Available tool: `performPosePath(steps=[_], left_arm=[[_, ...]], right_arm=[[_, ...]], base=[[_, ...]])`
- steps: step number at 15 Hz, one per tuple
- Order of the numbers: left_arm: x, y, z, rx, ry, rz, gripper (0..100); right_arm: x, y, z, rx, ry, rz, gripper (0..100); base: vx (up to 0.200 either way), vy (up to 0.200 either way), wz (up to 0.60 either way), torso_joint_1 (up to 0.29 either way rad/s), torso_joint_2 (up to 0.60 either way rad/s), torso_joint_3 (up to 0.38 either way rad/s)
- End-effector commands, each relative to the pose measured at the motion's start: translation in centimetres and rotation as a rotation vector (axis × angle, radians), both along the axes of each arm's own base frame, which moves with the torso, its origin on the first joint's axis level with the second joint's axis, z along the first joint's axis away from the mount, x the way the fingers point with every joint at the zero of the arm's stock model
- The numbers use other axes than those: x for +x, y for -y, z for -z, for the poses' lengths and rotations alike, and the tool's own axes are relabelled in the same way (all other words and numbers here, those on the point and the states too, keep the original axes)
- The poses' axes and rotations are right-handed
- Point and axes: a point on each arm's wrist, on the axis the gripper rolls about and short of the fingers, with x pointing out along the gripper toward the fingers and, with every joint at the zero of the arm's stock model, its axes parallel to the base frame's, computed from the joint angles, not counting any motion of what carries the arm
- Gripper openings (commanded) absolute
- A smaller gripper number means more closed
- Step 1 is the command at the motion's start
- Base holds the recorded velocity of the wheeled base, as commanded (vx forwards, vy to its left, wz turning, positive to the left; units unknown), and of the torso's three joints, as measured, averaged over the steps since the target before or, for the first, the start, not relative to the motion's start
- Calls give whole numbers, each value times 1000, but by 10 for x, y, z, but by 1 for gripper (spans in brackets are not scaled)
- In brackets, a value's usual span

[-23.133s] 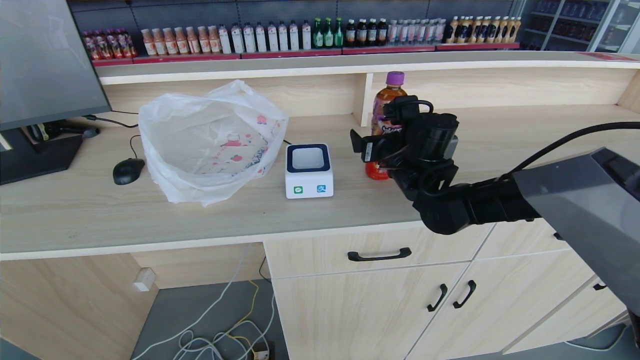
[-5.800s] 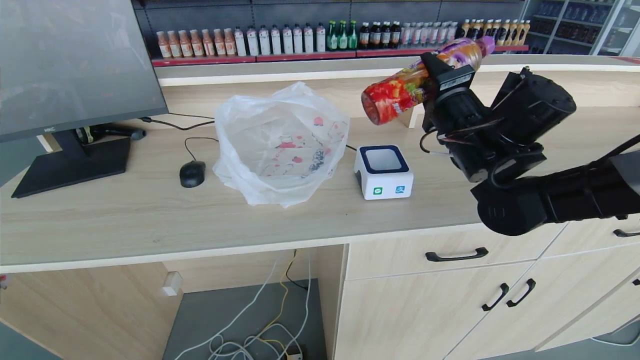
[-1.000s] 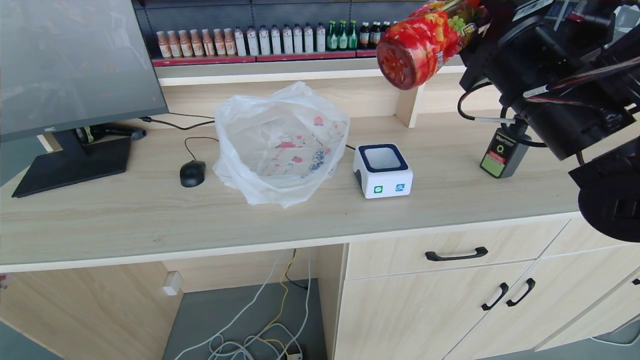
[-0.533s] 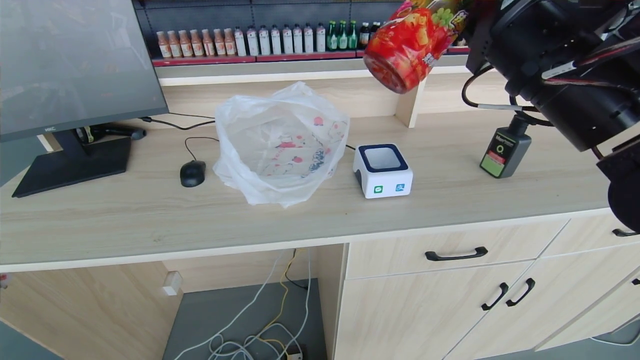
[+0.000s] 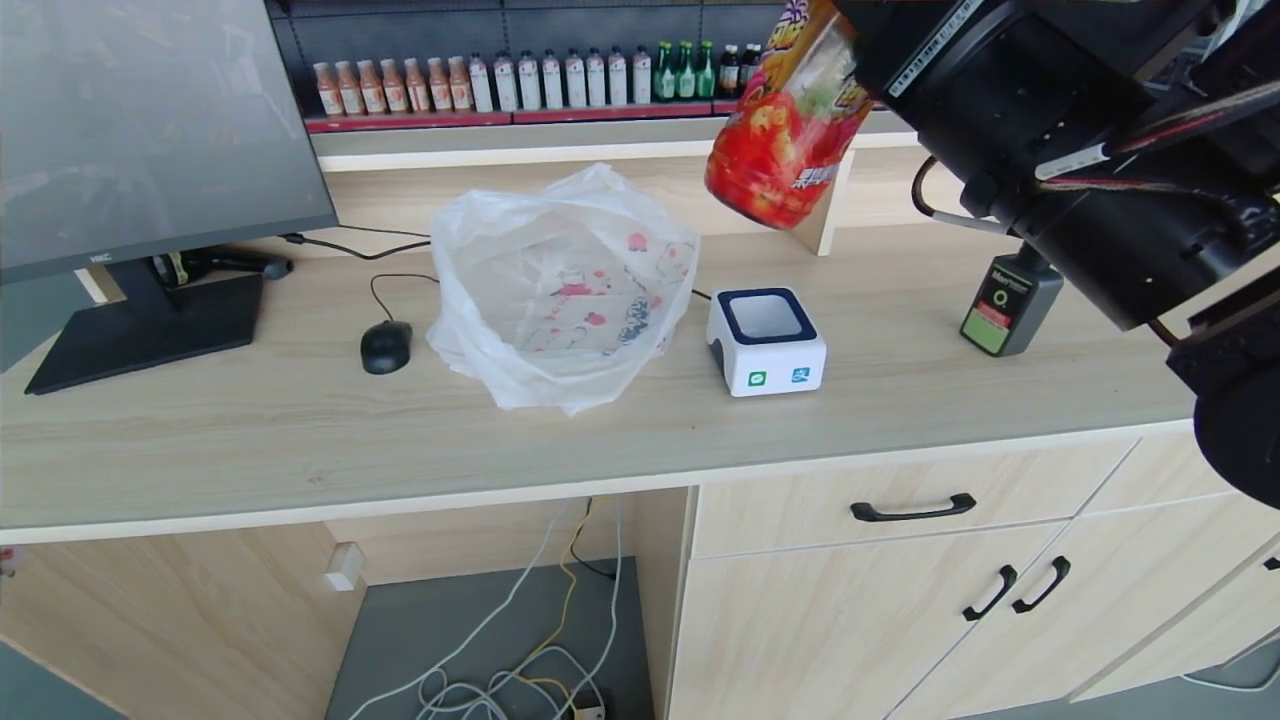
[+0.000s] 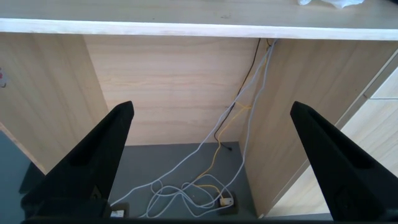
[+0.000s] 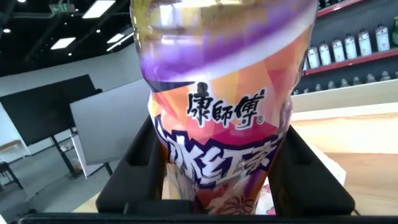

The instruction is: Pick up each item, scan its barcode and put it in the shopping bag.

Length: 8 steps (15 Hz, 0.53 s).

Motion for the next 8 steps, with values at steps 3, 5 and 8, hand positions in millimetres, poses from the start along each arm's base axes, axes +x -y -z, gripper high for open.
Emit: performPosePath(steps=[3, 5, 8], left_arm=[[0, 0, 0, -3, 1, 0, 100], [0, 0, 0, -7, 1, 0, 100], [0, 0, 0, -10, 1, 0, 100]], right_arm=[[9, -7, 12, -100, 52, 69, 0], [12, -8, 25, -134, 54, 86, 0], [35, 9, 47, -221, 40, 193, 0]], base=[[0, 0, 0, 0, 0, 0], [0, 0, 0, 0, 0, 0], [0, 0, 0, 0, 0, 0]])
